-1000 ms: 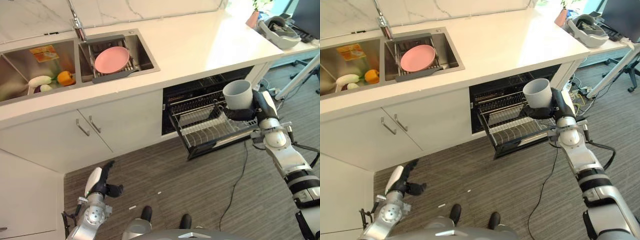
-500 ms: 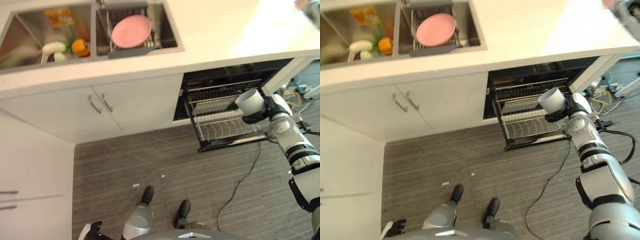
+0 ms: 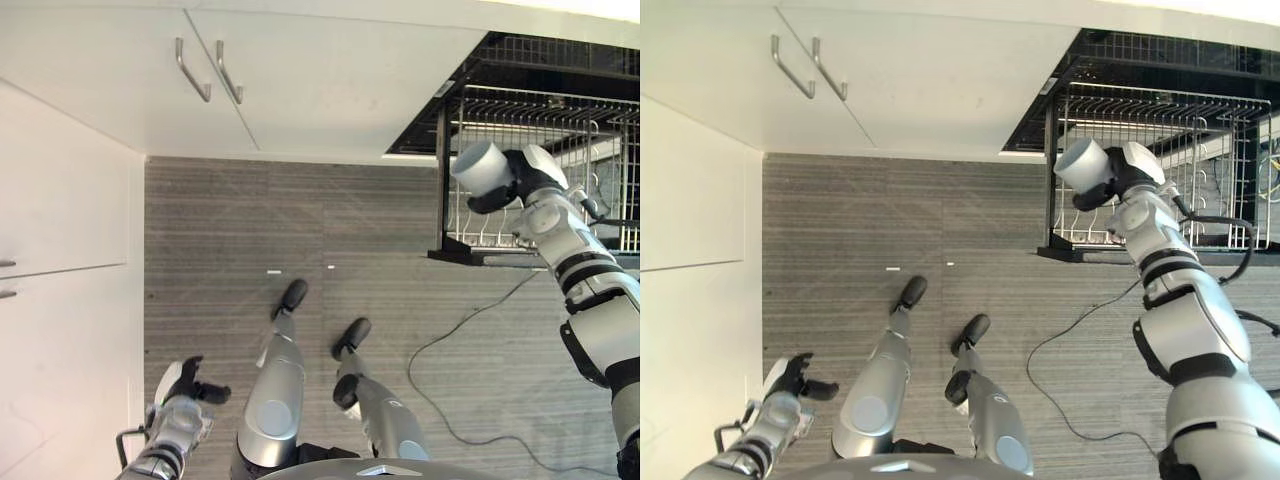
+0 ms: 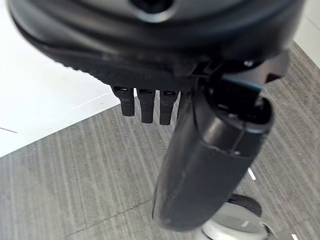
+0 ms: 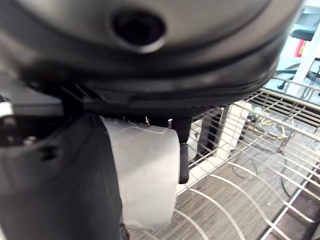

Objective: Place the dishes in the dishwasher.

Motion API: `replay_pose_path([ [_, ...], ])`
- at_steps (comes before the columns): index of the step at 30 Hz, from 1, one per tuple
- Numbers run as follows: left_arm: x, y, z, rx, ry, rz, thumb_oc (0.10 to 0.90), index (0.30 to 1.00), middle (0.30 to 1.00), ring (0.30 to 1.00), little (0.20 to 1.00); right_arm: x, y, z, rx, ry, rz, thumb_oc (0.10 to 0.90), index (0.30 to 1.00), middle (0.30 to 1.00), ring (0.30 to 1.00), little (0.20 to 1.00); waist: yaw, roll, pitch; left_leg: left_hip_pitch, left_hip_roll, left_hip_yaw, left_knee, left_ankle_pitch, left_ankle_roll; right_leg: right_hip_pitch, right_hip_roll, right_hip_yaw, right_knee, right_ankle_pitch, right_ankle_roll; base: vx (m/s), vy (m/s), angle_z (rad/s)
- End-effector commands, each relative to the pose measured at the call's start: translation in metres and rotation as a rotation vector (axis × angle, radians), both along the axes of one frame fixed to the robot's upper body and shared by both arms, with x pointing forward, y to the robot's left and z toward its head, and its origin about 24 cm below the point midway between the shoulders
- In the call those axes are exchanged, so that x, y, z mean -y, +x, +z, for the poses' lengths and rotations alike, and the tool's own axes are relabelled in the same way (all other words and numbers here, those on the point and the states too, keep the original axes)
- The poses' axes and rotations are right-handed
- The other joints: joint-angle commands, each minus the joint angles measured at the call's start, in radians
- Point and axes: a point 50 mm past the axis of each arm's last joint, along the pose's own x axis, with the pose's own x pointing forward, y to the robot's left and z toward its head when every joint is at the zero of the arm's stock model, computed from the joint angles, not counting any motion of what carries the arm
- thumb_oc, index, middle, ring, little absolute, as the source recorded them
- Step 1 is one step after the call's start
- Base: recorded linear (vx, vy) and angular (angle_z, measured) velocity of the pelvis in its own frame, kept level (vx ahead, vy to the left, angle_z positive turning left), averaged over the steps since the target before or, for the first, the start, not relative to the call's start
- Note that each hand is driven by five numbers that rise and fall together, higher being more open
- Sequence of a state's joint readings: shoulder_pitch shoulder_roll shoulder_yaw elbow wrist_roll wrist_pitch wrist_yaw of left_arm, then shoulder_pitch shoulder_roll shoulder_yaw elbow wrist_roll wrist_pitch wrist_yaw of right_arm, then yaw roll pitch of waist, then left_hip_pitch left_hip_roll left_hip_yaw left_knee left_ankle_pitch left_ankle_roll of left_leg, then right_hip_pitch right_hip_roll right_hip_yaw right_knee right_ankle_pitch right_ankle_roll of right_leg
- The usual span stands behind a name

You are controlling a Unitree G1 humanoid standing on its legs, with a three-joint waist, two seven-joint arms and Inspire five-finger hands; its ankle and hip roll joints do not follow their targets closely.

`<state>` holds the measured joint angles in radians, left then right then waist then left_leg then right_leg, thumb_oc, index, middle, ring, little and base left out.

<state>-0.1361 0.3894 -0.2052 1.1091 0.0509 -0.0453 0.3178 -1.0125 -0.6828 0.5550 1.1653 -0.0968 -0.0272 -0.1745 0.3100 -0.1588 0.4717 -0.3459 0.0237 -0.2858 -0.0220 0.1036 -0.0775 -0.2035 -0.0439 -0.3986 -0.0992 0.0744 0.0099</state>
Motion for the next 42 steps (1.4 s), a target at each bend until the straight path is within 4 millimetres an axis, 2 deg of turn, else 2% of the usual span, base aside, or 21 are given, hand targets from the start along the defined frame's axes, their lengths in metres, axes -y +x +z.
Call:
replay_pose_path([
  [1, -0.026, -0.029, -0.001, -0.060, 0.080, 0.037, 0.800, 0.900, 0.900, 0.900, 0.900, 0.032, -0.010, 0.021, 0.079, -0.056, -0.109, 0.400, 0.300, 0.300, 0.300, 0.300, -0.010, -0.020, -0.095, 0.014, 0.012, 0.111, -0.065, 0.017, -0.053, 0.092, -0.090, 0.026, 0.012, -0.090, 0.131, 0.00, -0.005, 0.11],
  [2, -0.026, -0.025, 0.001, -0.051, 0.091, 0.020, 0.800, 0.900, 0.900, 0.900, 0.900, 0.033, -0.011, 0.018, 0.085, -0.021, -0.125, 0.800, 0.900, 0.900, 0.900, 0.900, -0.009, -0.022, -0.093, 0.013, 0.010, 0.109, -0.065, 0.017, -0.053, 0.092, -0.091, 0.024, 0.012, -0.090, 0.132, 0.00, 0.007, 0.11],
  [5, -0.026, -0.017, 0.004, -0.046, 0.106, -0.015, 0.800, 0.900, 0.900, 0.900, 0.900, 0.033, -0.010, 0.015, 0.080, 0.007, -0.142, 0.800, 0.900, 0.900, 0.900, 0.900, -0.011, -0.026, -0.095, 0.016, 0.006, 0.109, -0.065, 0.015, -0.050, 0.097, -0.094, 0.024, 0.012, -0.090, 0.132, 0.00, 0.026, 0.15],
  [10, -0.031, -0.020, 0.005, -0.050, 0.121, 0.004, 0.800, 0.900, 0.900, 0.900, 0.900, 0.030, -0.008, 0.014, 0.091, 0.068, -0.167, 0.800, 0.900, 0.900, 0.900, 0.900, -0.017, -0.029, -0.102, 0.029, 0.003, 0.119, -0.065, 0.010, -0.041, 0.099, -0.098, 0.033, 0.012, -0.078, 0.136, -0.04, 0.046, -0.04],
  [11, -0.034, -0.024, 0.005, -0.059, 0.126, 0.015, 0.800, 0.900, 0.900, 0.900, 0.900, 0.029, -0.007, 0.014, 0.089, 0.075, -0.170, 0.577, 0.566, 0.566, 0.566, 0.566, -0.021, -0.030, -0.105, 0.038, 0.002, 0.131, -0.065, 0.005, -0.037, 0.100, -0.099, 0.044, 0.012, -0.074, 0.136, -0.05, 0.063, -0.05],
  [14, -0.036, -0.027, 0.004, -0.068, 0.131, 0.021, 0.800, 0.900, 0.900, 0.900, 0.900, 0.030, -0.008, 0.012, 0.083, 0.085, -0.188, 0.565, 0.547, 0.547, 0.547, 0.547, -0.023, -0.028, -0.107, 0.048, 0.002, 0.141, -0.065, 0.002, -0.035, 0.102, -0.099, 0.051, 0.012, -0.070, 0.135, -0.02, 0.032, -0.12],
  [15, -0.037, -0.028, 0.005, -0.069, 0.132, 0.027, 0.800, 0.900, 0.900, 0.900, 0.900, 0.031, -0.008, 0.014, 0.089, 0.096, -0.193, 0.780, 0.869, 0.869, 0.869, 0.869, -0.023, -0.027, -0.106, 0.051, 0.003, 0.144, -0.065, 0.001, -0.034, 0.103, -0.099, 0.053, 0.012, -0.069, 0.134, -0.06, 0.057, -0.24],
  [16, -0.036, -0.029, 0.003, -0.072, 0.130, 0.034, 0.800, 0.900, 0.900, 0.900, 0.900, 0.033, -0.009, 0.011, 0.089, 0.125, -0.212, 0.800, 0.900, 0.900, 0.900, 0.900, -0.030, -0.020, -0.108, 0.058, 0.003, 0.150, -0.065, 0.002, -0.033, 0.105, -0.099, 0.056, 0.012, -0.068, 0.132, -0.04, 0.032, -0.15],
  [18, -0.036, -0.029, 0.003, -0.072, 0.130, 0.034, 0.800, 0.900, 0.900, 0.900, 0.900, 0.033, -0.009, 0.011, 0.089, 0.125, -0.212, 0.800, 0.900, 0.900, 0.900, 0.900, -0.030, -0.020, -0.108, 0.059, 0.003, 0.150, -0.065, 0.001, -0.033, 0.105, -0.099, 0.056, 0.012, -0.068, 0.132, -0.02, 0.025, -0.13],
  [29, -0.030, -0.044, -0.006, -0.120, 0.102, 0.064, 0.800, 0.900, 0.900, 0.900, 0.900, 0.021, -0.007, -0.006, 0.057, 0.187, -0.180, 0.800, 0.900, 0.900, 0.900, 0.900, -0.067, 0.023, -0.136, 0.094, 0.006, 0.179, -0.065, -0.005, -0.028, 0.114, -0.099, 0.084, 0.012, -0.066, 0.129, -0.01, 0.013, -0.08],
  [33, -0.026, -0.051, -0.011, -0.147, 0.093, 0.066, 0.800, 0.900, 0.900, 0.900, 0.900, 0.006, -0.004, -0.004, 0.109, 0.238, -0.090, 0.800, 0.900, 0.900, 0.900, 0.900, -0.084, 0.035, -0.154, 0.114, 0.009, 0.188, -0.065, -0.009, -0.029, 0.125, -0.098, 0.090, 0.012, -0.070, 0.129, 0.02, -0.005, -0.08],
  [34, -0.024, -0.062, -0.015, -0.173, 0.081, 0.086, 0.800, 0.900, 0.900, 0.900, 0.900, 0.000, -0.009, -0.003, 0.185, 0.312, -0.021, 0.800, 0.900, 0.900, 0.900, 0.900, -0.099, 0.043, -0.171, 0.133, 0.012, 0.194, -0.065, -0.015, -0.028, 0.143, -0.098, 0.092, 0.012, -0.077, 0.129, 0.04, 0.005, -0.12],
  [36, -0.024, -0.062, -0.015, -0.175, 0.082, 0.084, 0.800, 0.900, 0.900, 0.900, 0.900, 0.000, -0.010, -0.005, 0.183, 0.313, -0.023, 0.800, 0.900, 0.900, 0.900, 0.900, -0.097, 0.043, -0.173, 0.133, 0.012, 0.193, -0.065, -0.015, -0.028, 0.143, -0.098, 0.091, 0.012, -0.077, 0.129, 0.06, 0.005, -0.08],
  [37, -0.018, -0.079, -0.023, -0.214, 0.066, 0.113, 0.800, 0.900, 0.900, 0.900, 0.900, -0.017, -0.041, -0.014, 0.358, 0.484, 0.101, 0.800, 0.900, 0.900, 0.900, 0.900, -0.129, 0.055, -0.206, 0.161, 0.013, 0.199, -0.065, -0.026, -0.024, 0.172, -0.099, 0.092, 0.012, -0.086, 0.131, 0.15, 0.002, -0.03],
  [40, -0.006, -0.105, -0.036, -0.332, 0.026, 0.165, 0.800, 0.900, 0.900, 0.900, 0.900, -0.026, -0.081, -0.011, 0.556, 0.646, 0.167, 0.800, 0.900, 0.900, 0.900, 0.900, -0.160, 0.078, -0.246, 0.194, 0.017, 0.204, -0.065, -0.040, -0.022, 0.206, -0.106, 0.085, 0.012, -0.103, 0.132, 0.11, 0.007, 0.06],
  [41, -0.007, -0.106, -0.036, -0.336, 0.029, 0.162, 0.800, 0.900, 0.900, 0.900, 0.900, -0.025, -0.083, -0.013, 0.554, 0.647, 0.163, 0.800, 0.900, 0.900, 0.900, 0.900, -0.159, 0.077, -0.247, 0.196, 0.017, 0.202, -0.065, -0.041, -0.022, 0.209, -0.105, 0.084, 0.012, -0.104, 0.132, 0.07, -0.004, -0.08],
  [42, -0.003, -0.116, -0.039, -0.368, 0.009, 0.206, 0.800, 0.900, 0.900, 0.900, 0.900, -0.027, -0.096, -0.013, 0.621, 0.727, 0.170, 0.800, 0.900, 0.900, 0.900, 0.900, -0.165, 0.084, -0.256, 0.211, 0.019, 0.204, -0.065, -0.045, -0.022, 0.225, -0.106, 0.080, 0.012, -0.111, 0.131, 0.06, -0.012, -0.14],
])
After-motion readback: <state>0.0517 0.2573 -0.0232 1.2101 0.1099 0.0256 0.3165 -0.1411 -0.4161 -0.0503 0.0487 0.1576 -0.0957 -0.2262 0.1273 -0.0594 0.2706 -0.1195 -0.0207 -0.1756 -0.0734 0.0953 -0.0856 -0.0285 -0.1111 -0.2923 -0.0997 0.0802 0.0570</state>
